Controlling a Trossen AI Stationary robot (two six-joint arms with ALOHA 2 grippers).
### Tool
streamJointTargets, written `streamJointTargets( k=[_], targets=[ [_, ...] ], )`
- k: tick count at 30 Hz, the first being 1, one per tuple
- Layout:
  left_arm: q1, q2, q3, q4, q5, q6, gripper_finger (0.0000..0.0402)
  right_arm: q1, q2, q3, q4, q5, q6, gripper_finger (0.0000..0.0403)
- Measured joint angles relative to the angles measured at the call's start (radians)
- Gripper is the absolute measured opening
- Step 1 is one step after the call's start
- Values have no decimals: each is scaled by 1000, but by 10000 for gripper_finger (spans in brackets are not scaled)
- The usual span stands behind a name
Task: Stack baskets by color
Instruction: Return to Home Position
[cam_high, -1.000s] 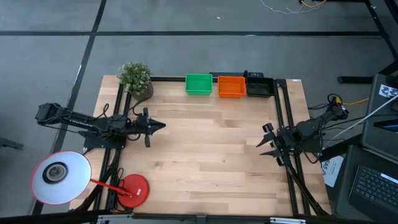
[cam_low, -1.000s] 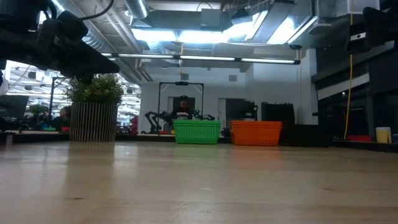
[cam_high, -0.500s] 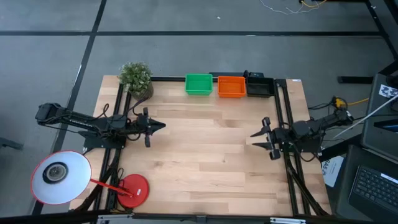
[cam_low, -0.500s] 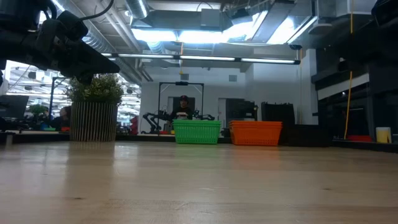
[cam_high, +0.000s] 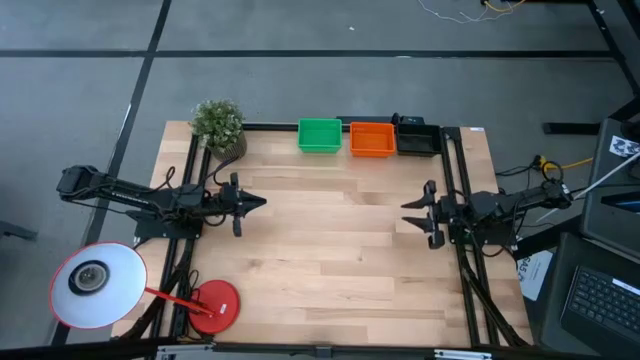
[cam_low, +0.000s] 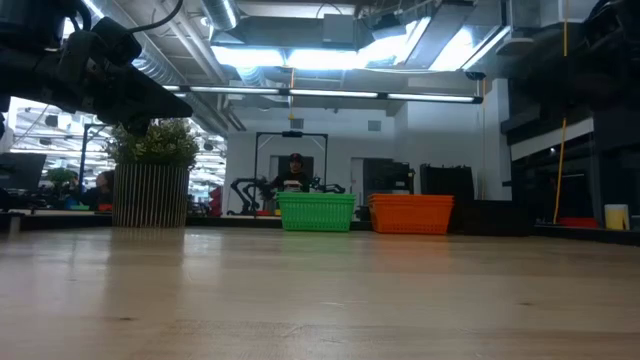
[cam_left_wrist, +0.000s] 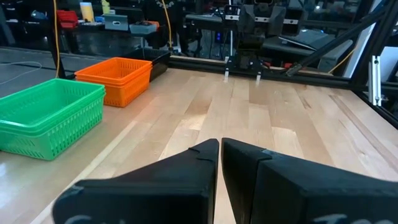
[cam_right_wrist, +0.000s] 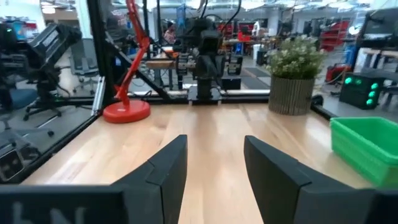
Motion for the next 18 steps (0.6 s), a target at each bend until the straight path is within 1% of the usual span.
streamJointTargets(
  k=[5, 9, 13, 15, 18],
  targets=[
    [0, 0, 0, 0, 0, 0, 11, -27, 1, 0, -9, 6, -26, 160],
    [0, 0, 0, 0, 0, 0, 11, -147, -33, 0, -14, -29, -27, 160],
    [0, 0, 0, 0, 0, 0, 11, -216, -48, 0, -19, -42, -28, 160],
    [0, 0, 0, 0, 0, 0, 11, -225, -49, 0, -17, -42, -27, 160],
    [0, 0, 0, 0, 0, 0, 11, -211, -49, 0, -18, -56, -28, 160]
  ],
)
